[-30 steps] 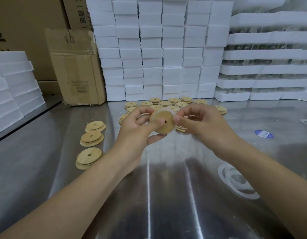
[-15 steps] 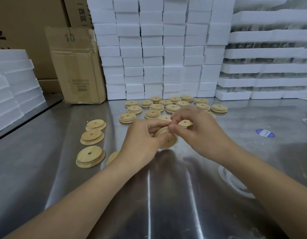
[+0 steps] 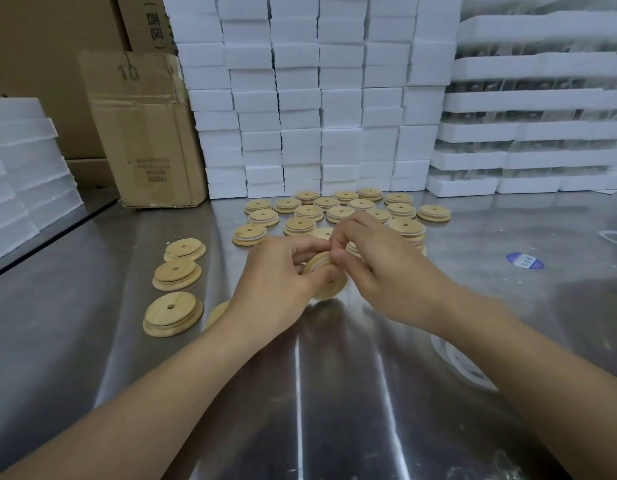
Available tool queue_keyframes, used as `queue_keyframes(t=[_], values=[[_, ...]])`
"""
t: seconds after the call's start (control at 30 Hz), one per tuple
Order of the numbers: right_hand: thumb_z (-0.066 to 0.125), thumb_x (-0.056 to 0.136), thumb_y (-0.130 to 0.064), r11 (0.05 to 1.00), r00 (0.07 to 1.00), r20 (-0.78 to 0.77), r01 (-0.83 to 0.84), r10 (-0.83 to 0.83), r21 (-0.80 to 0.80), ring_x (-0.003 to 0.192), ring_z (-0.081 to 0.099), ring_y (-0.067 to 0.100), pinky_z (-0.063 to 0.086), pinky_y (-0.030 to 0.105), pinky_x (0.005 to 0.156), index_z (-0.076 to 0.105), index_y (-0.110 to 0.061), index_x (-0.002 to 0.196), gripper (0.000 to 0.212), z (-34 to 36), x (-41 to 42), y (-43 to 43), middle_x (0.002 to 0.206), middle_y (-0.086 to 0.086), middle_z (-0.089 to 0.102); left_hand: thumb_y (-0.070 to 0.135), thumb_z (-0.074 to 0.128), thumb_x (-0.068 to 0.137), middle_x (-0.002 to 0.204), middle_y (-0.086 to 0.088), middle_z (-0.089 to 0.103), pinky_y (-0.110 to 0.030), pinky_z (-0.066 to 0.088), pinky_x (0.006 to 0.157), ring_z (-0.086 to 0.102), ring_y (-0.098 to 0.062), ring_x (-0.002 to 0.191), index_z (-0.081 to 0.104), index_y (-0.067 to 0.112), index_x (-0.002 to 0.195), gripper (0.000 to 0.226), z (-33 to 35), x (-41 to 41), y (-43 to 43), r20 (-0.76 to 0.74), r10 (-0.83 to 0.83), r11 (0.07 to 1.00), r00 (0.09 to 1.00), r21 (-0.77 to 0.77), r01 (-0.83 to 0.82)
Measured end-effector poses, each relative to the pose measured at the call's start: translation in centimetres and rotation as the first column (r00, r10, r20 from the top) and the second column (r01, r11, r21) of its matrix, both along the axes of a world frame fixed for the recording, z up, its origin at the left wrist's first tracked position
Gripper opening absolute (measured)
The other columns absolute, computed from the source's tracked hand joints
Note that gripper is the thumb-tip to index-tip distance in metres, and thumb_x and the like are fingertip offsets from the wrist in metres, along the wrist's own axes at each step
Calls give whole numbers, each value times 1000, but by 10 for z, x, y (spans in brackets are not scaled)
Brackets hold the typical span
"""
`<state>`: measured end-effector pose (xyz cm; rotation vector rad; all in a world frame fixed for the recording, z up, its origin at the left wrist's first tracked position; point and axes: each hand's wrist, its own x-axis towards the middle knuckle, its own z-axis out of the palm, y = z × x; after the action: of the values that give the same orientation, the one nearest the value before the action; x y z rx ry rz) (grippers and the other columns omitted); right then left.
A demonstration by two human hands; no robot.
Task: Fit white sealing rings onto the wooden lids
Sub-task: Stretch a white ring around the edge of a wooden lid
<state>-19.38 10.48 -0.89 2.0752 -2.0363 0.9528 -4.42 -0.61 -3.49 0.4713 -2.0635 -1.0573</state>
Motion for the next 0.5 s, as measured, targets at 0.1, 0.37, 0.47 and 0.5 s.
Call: queue_keyframes(t=[0.1,0.37,0.47,0.5], values=[[54,106,-16,1000,990,136,30,-30,3,100,53,17,44,36,94,60,-15,96,12,3,-1,1,107,4,59,13,87,84,102,8,83,-46,62,98,78,-10,103,83,22,112,30,2,-1,-1,-12,20,999,1000,26,-20],[52,108,-20,989,953,267,137,-144,47,93,54,21,40,33,80,63,-2,100,23,11,-2,0,105,11,62,13,88,85,94,15,81,-44,65,89,78,-7,95,83,27,103,24,6,-3,4,-14,103,993,995,51,-102],[51,109,-23,983,925,334,168,-183,74,82,53,24,43,40,76,63,4,99,31,12,-2,-2,94,14,62,10,88,84,96,11,82,-44,64,91,78,-12,95,83,22,104,23,6,-4,7,-57,114,989,992,98,-108],[52,109,-25,980,912,360,181,-199,83,76,49,20,40,38,70,63,3,98,32,12,-2,-2,88,10,59,9,88,84,96,11,81,-43,64,91,78,-12,95,82,24,102,23,7,-4,7,-84,123,988,989,106,-114]])
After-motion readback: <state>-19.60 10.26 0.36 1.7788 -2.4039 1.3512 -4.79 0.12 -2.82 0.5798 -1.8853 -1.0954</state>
